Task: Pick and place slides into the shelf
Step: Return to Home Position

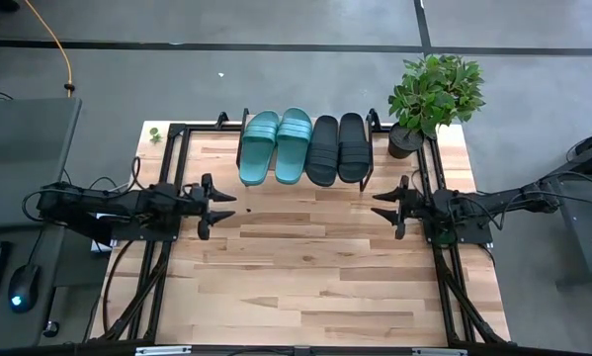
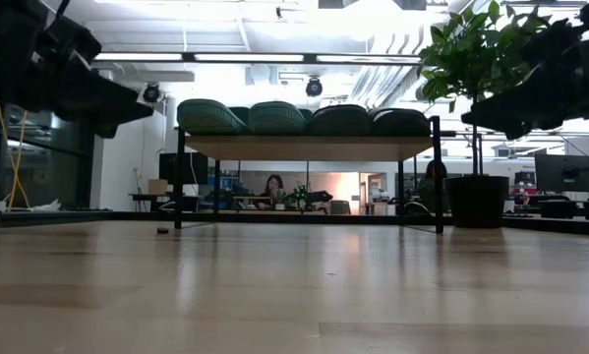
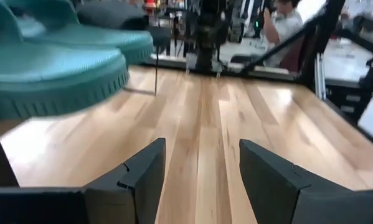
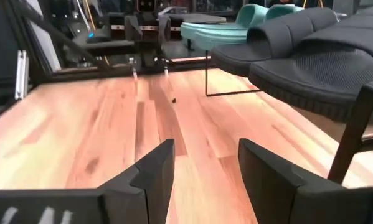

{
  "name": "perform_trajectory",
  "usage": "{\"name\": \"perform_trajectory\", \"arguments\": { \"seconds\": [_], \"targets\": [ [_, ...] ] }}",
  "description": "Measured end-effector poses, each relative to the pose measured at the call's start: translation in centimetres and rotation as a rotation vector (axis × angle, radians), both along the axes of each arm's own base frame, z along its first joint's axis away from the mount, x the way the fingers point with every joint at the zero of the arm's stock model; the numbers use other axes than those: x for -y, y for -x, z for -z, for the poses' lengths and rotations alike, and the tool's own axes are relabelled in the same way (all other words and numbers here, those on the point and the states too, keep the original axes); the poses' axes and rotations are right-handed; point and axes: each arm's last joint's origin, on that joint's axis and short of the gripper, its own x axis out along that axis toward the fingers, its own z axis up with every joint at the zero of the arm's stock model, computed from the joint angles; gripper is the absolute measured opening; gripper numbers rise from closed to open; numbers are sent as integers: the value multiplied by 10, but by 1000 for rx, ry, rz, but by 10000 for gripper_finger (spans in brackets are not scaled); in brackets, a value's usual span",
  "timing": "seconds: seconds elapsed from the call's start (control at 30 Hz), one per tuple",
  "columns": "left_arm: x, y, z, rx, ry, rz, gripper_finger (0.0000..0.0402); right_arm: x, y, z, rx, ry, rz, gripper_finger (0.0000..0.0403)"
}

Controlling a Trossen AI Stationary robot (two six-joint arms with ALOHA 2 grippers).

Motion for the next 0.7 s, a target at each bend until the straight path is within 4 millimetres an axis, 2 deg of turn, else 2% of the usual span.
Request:
{"name": "perform_trajectory", "arguments": {
  "seconds": [0.33,0.7],
  "targets": [
    [3,2,12,-128,37,102,189,0,1,-7,-52,122,-12,170],
    [3,2,12,-123,67,96,189,0,1,-7,-39,40,-1,170]
  ]
}}
